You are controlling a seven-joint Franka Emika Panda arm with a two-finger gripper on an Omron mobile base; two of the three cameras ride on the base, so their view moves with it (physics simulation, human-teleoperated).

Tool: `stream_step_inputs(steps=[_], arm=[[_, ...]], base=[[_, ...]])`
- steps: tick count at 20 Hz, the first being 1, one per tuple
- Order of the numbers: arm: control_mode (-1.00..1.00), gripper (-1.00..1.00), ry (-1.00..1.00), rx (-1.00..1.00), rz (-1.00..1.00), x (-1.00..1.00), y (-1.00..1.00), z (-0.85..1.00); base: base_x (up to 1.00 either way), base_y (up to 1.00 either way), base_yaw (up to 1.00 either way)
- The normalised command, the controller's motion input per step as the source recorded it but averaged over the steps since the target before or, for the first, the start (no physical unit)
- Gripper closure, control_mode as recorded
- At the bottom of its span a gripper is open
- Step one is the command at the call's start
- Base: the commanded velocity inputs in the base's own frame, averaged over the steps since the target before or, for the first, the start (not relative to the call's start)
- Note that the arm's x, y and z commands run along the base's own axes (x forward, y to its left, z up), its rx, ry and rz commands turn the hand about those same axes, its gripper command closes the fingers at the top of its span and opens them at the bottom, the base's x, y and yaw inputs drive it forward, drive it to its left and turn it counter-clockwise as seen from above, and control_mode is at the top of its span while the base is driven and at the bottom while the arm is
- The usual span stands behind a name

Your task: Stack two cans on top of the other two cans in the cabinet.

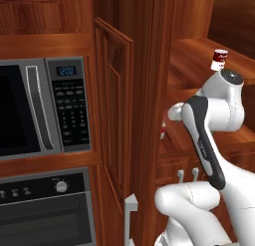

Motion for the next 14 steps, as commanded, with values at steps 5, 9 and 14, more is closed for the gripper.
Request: stream_step_inputs(steps=[5, 9, 14], arm=[[-1.0, -1.0, -0.02, 0.0, 0.0, -0.05, 0.0, -0.34], [-1.0, -1.0, 0.04, 0.0, 0.0, 0.05, 0.0, -0.33], [-1.0, -1.0, 0.12, 0.0, 0.0, 0.15, 0.0, -0.31]], base=[[0.0, 0.0, 0.0], [0.0, 0.0, 0.0], [0.0, 0.0, 0.0]])
